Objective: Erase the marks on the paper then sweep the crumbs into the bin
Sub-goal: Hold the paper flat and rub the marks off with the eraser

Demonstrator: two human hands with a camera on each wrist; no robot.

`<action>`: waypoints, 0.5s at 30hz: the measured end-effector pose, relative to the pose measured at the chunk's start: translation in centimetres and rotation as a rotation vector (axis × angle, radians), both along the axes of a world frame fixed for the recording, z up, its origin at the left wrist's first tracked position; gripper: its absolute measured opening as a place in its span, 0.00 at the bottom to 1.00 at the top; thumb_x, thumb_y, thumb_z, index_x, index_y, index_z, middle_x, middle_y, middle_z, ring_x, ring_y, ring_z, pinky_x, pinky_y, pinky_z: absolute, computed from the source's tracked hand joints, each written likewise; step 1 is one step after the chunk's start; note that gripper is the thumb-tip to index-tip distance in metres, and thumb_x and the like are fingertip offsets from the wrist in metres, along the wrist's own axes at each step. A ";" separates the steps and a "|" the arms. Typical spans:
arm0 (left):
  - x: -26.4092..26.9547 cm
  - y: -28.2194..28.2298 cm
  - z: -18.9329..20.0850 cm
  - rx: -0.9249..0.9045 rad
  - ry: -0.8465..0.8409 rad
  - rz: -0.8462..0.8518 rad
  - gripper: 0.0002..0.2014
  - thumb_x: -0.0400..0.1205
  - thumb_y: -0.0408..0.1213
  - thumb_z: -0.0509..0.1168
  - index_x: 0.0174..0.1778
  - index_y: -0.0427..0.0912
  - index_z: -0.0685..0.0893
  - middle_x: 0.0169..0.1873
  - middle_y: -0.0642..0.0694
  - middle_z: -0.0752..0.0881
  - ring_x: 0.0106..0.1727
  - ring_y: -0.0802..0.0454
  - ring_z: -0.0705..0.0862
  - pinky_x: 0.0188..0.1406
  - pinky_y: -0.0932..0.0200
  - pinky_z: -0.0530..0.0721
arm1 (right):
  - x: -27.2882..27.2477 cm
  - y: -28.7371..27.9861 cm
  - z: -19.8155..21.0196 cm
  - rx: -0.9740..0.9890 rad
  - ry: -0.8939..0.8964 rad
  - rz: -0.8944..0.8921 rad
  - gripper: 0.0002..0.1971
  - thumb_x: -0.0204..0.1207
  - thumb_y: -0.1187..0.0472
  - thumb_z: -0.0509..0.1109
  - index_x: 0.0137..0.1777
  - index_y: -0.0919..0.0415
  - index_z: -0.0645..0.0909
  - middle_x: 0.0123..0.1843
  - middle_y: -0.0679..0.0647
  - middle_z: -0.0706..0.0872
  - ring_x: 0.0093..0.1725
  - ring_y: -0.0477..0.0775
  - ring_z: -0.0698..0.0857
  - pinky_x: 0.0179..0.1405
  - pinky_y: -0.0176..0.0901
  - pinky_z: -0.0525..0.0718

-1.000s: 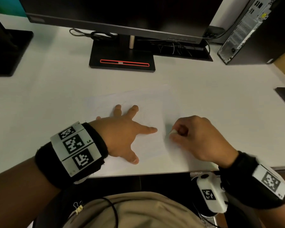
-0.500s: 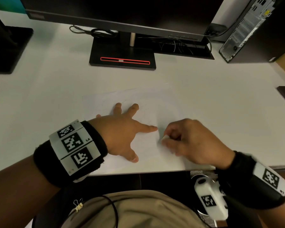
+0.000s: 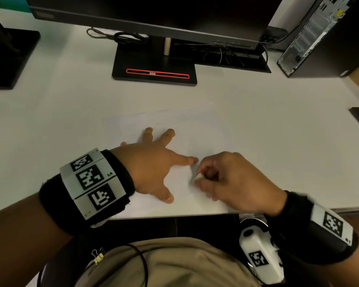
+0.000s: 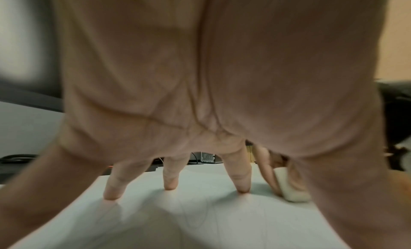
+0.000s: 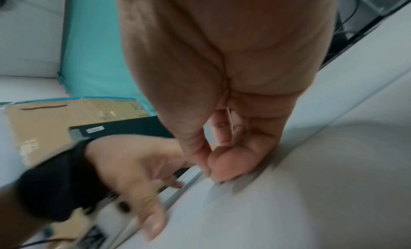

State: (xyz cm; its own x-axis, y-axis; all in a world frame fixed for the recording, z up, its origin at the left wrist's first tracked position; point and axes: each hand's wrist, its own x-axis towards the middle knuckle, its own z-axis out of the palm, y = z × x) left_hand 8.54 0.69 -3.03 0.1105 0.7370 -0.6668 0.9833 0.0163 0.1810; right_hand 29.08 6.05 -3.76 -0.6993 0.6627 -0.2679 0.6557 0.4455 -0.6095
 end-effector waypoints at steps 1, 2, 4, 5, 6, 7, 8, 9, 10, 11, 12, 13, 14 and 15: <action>0.0 0.0 0.0 -0.001 0.005 -0.002 0.49 0.74 0.62 0.75 0.76 0.89 0.43 0.85 0.56 0.26 0.85 0.35 0.27 0.76 0.19 0.63 | 0.2 0.7 0.0 0.016 -0.002 -0.035 0.08 0.79 0.57 0.74 0.38 0.56 0.86 0.29 0.52 0.90 0.28 0.49 0.87 0.36 0.45 0.87; 0.1 0.0 0.0 -0.002 0.011 -0.005 0.49 0.74 0.63 0.75 0.76 0.89 0.42 0.85 0.56 0.27 0.85 0.34 0.27 0.76 0.20 0.64 | 0.3 1.4 0.2 0.053 -0.006 -0.069 0.08 0.78 0.57 0.74 0.38 0.55 0.86 0.28 0.51 0.90 0.28 0.48 0.87 0.36 0.45 0.86; 0.0 0.1 -0.1 -0.003 0.018 -0.009 0.49 0.74 0.63 0.75 0.76 0.89 0.41 0.85 0.55 0.26 0.85 0.33 0.27 0.75 0.20 0.65 | 0.1 1.6 0.3 0.105 -0.010 -0.067 0.08 0.78 0.57 0.73 0.37 0.54 0.85 0.27 0.50 0.89 0.28 0.48 0.86 0.37 0.46 0.86; 0.0 0.1 -0.1 -0.005 0.017 -0.009 0.50 0.74 0.63 0.75 0.76 0.88 0.41 0.85 0.55 0.26 0.85 0.33 0.27 0.75 0.20 0.65 | -0.1 1.0 0.3 0.094 -0.011 -0.035 0.08 0.79 0.57 0.73 0.37 0.54 0.85 0.28 0.50 0.89 0.28 0.48 0.87 0.36 0.45 0.86; 0.0 0.1 -0.2 -0.008 0.015 -0.010 0.50 0.73 0.64 0.75 0.76 0.88 0.41 0.85 0.55 0.26 0.85 0.33 0.27 0.76 0.20 0.65 | -0.3 0.4 0.2 0.070 -0.009 0.002 0.08 0.79 0.57 0.73 0.37 0.54 0.85 0.29 0.52 0.89 0.28 0.49 0.87 0.35 0.42 0.86; 0.0 0.2 -0.2 -0.010 0.013 -0.011 0.50 0.73 0.64 0.75 0.77 0.88 0.41 0.85 0.55 0.26 0.85 0.34 0.27 0.76 0.20 0.64 | -0.5 0.0 0.1 0.042 -0.009 0.025 0.08 0.79 0.58 0.73 0.38 0.54 0.84 0.29 0.53 0.90 0.28 0.50 0.87 0.34 0.40 0.85; -0.1 0.2 -0.3 -0.011 0.014 -0.011 0.50 0.73 0.64 0.75 0.77 0.88 0.41 0.85 0.55 0.26 0.85 0.34 0.27 0.76 0.20 0.64 | -0.5 0.1 0.0 0.024 -0.009 0.018 0.08 0.79 0.58 0.73 0.38 0.54 0.85 0.29 0.53 0.90 0.27 0.49 0.87 0.33 0.36 0.84; -0.1 0.1 -0.3 -0.011 0.018 -0.010 0.50 0.73 0.64 0.75 0.77 0.87 0.41 0.85 0.56 0.26 0.85 0.34 0.27 0.76 0.20 0.64 | -0.5 0.5 0.0 0.022 -0.007 -0.014 0.08 0.79 0.58 0.74 0.38 0.54 0.85 0.28 0.51 0.90 0.27 0.47 0.87 0.32 0.33 0.82; 0.0 0.2 -0.3 -0.011 0.023 -0.010 0.50 0.73 0.65 0.75 0.77 0.87 0.41 0.85 0.56 0.26 0.85 0.34 0.27 0.76 0.21 0.64 | -0.4 1.0 0.1 0.036 -0.004 -0.049 0.08 0.79 0.57 0.74 0.38 0.53 0.85 0.28 0.50 0.90 0.27 0.45 0.87 0.32 0.32 0.81; 0.0 0.2 -0.3 -0.011 0.026 -0.010 0.50 0.73 0.65 0.74 0.77 0.87 0.41 0.85 0.56 0.26 0.85 0.34 0.27 0.76 0.21 0.65 | -0.5 1.3 0.2 0.059 -0.003 -0.062 0.08 0.79 0.57 0.74 0.38 0.53 0.85 0.27 0.49 0.90 0.27 0.45 0.87 0.31 0.31 0.81; 0.0 0.2 -0.3 -0.013 0.026 -0.010 0.50 0.73 0.65 0.74 0.77 0.87 0.41 0.85 0.55 0.26 0.85 0.34 0.27 0.76 0.22 0.65 | -0.6 1.1 0.2 0.075 -0.008 -0.048 0.08 0.79 0.57 0.74 0.38 0.53 0.85 0.27 0.49 0.90 0.28 0.45 0.87 0.32 0.33 0.82; 0.0 0.2 -0.2 -0.018 0.025 -0.011 0.50 0.73 0.65 0.74 0.77 0.87 0.41 0.85 0.55 0.26 0.85 0.34 0.27 0.76 0.21 0.65 | -0.8 0.7 0.1 0.074 -0.011 -0.017 0.08 0.79 0.57 0.74 0.37 0.53 0.84 0.28 0.50 0.89 0.28 0.46 0.87 0.33 0.35 0.83; 0.0 0.2 -0.2 -0.023 0.024 -0.014 0.50 0.73 0.65 0.74 0.78 0.86 0.41 0.85 0.55 0.26 0.85 0.34 0.27 0.76 0.21 0.65 | -1.0 0.1 0.1 0.060 -0.009 0.017 0.09 0.78 0.58 0.73 0.36 0.54 0.84 0.29 0.52 0.89 0.28 0.48 0.87 0.33 0.37 0.84; 0.0 0.2 -0.1 -0.025 0.026 -0.017 0.51 0.73 0.65 0.75 0.78 0.86 0.40 0.85 0.55 0.26 0.85 0.34 0.27 0.76 0.21 0.65 | -1.0 -0.1 0.0 0.041 -0.007 0.037 0.09 0.78 0.59 0.73 0.36 0.54 0.83 0.29 0.53 0.89 0.27 0.48 0.87 0.33 0.38 0.84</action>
